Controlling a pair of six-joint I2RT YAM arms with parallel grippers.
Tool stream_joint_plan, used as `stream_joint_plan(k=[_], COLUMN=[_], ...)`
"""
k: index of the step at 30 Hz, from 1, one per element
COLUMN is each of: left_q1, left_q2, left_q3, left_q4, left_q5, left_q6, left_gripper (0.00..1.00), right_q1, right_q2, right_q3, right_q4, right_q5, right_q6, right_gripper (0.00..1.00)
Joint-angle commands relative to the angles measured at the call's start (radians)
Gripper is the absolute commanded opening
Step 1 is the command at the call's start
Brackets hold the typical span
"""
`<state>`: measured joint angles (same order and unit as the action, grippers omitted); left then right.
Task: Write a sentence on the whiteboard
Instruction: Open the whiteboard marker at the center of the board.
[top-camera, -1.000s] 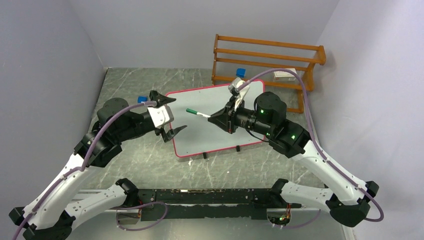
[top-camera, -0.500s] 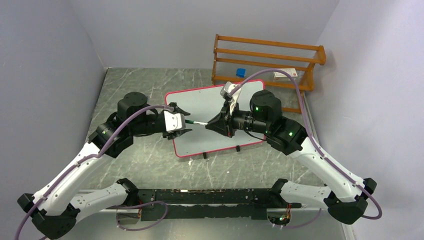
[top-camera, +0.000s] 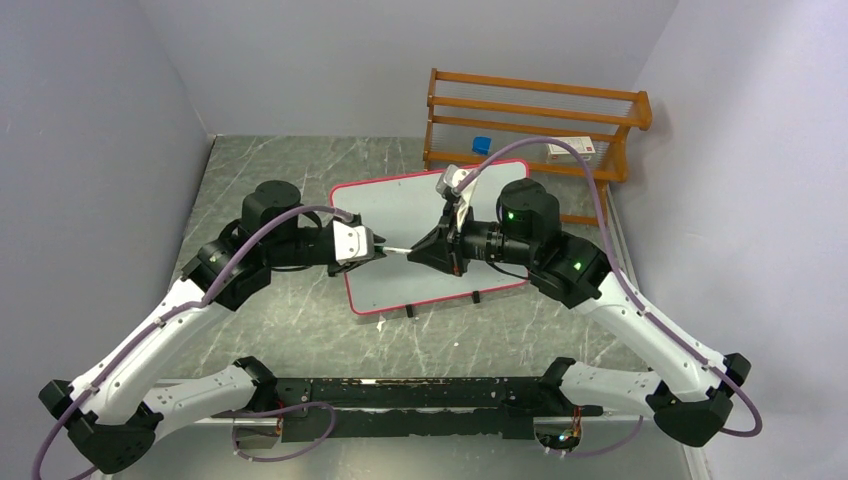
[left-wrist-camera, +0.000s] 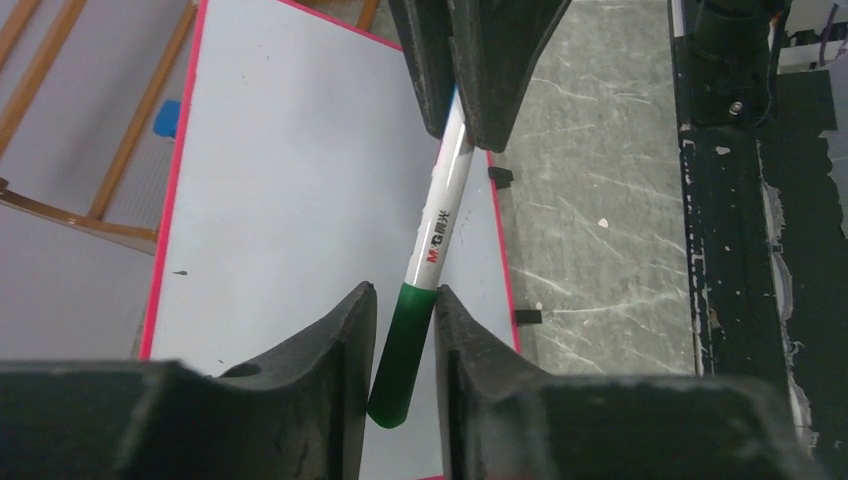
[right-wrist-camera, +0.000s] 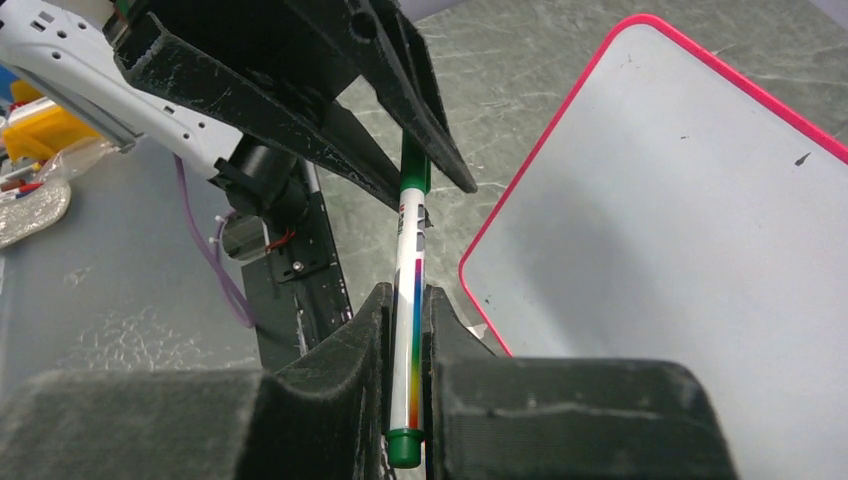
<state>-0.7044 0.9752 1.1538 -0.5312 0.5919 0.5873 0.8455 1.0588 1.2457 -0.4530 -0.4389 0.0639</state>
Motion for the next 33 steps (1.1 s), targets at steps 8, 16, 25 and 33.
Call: stream_joint_plan(k=[8, 16, 25, 33], left_q1=[-0.012, -0.015, -0.034, -0.065], left_q2=[0.007, 0.013, 0.029, 0.035], left_q3=[0.027, 0.05, 0.066, 0.069], left_q4=[-0.023, -0.051, -0.1, -0.139], left_q5=[0.05, 0.038, 0.016, -0.034], left_q6=[0.011, 0.026, 0.044, 0.052], left_gripper=[0.05, 0.05, 0.05, 0.05], right_q1=[-0.005, -0.005, -0.005, -0.005], right_q2=[0.01, 0.042, 0.063, 0.058], right_q3=[-0.004, 0.017, 0.042, 0.069], right_q4=[0.055, 0.031, -0.004, -0.024], right_q5=[-0.046, -0.075, -0.073, -0.063], right_q6=[0.049, 0.068, 0.072, 0.076], right_gripper=[0.17, 0.32, 0.32, 0.34])
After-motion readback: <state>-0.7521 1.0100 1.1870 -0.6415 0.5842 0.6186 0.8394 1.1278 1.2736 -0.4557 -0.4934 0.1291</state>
